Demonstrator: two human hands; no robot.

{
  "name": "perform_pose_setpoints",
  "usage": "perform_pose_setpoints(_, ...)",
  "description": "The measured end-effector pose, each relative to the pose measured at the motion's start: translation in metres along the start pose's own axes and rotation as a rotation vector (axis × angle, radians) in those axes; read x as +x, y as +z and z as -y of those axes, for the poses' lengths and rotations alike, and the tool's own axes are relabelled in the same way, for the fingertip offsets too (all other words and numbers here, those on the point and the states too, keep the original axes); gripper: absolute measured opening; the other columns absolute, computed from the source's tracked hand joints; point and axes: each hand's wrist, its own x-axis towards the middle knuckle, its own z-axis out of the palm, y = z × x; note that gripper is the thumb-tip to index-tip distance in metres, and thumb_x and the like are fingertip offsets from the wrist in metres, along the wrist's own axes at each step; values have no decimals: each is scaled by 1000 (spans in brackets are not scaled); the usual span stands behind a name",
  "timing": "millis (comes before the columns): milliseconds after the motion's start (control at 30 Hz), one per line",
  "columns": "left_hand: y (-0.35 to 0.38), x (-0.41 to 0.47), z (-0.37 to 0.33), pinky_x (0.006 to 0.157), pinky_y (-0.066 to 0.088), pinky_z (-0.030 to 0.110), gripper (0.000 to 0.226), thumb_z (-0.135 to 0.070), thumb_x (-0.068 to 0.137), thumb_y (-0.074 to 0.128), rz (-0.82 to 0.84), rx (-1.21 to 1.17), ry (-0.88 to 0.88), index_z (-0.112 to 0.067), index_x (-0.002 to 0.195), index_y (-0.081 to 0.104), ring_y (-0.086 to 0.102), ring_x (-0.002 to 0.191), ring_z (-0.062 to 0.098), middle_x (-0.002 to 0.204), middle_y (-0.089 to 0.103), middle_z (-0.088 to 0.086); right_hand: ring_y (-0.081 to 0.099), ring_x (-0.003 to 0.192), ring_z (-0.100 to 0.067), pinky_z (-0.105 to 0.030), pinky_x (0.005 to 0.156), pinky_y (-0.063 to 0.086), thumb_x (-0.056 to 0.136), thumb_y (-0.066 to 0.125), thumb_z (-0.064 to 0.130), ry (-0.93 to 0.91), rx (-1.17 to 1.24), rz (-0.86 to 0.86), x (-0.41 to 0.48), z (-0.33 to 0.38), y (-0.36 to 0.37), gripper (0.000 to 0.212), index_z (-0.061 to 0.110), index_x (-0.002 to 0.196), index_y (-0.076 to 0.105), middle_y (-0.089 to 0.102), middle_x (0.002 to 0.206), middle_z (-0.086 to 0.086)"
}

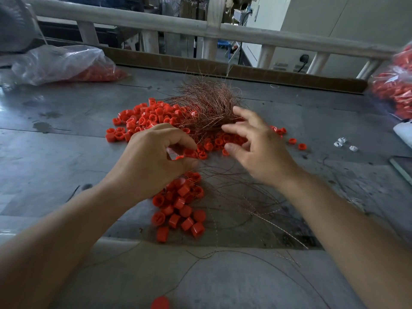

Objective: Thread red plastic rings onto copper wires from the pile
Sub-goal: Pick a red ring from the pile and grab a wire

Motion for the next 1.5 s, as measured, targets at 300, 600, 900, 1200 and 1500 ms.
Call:
perform_pose_setpoints(300, 1, 0, 0, 66, 42, 5, 25, -22, 65, 78, -4, 0, 6, -36, 77, 61, 52, 73, -13, 85, 59, -18, 51, 114, -17, -32, 99, 41, 88, 58, 12, 41, -34, -101, 1, 2, -2, 32, 2, 119, 58, 54, 127, -7)
perform_pose_setpoints(600, 0, 0, 0, 66, 42, 4, 23, -23, 66, 77, 1, 0, 3, -34, 78, 62, 53, 73, -13, 85, 59, -18, 32, 132, -18, -26, 106, 25, 87, 61, 16, 202, -117, -102, 6, -13, -6, 56, 22, 138, 39, 30, 147, -4)
perform_pose_setpoints(900, 0, -1, 0, 70, 44, 6, 28, -21, 66, 77, 1, -5, 23, -39, 76, 59, 55, 80, -8, 84, 59, -17, 54, 90, -2, 3, 77, 33, 85, 61, 8, 150, -16, -215, 9, -16, 0, 25, 7, 109, 66, 68, 107, -6)
perform_pose_setpoints(1200, 1, 0, 3, 69, 40, 2, 26, -24, 65, 78, -3, 14, 23, -39, 76, 60, 52, 78, -15, 83, 59, -18, 55, 74, -3, -1, 68, 38, 84, 64, 12, 213, 58, -238, 11, -18, 3, 35, 9, 119, 60, 60, 78, 10)
perform_pose_setpoints(1500, 1, -1, 2, 68, 40, 0, 32, -20, 66, 78, -2, 17, 38, -42, 75, 57, 52, 74, -17, 83, 58, -20, 56, 79, -5, -13, 73, 41, 84, 63, 11, 216, 62, -235, 13, -20, 6, 13, 7, 93, 71, 68, 86, 1)
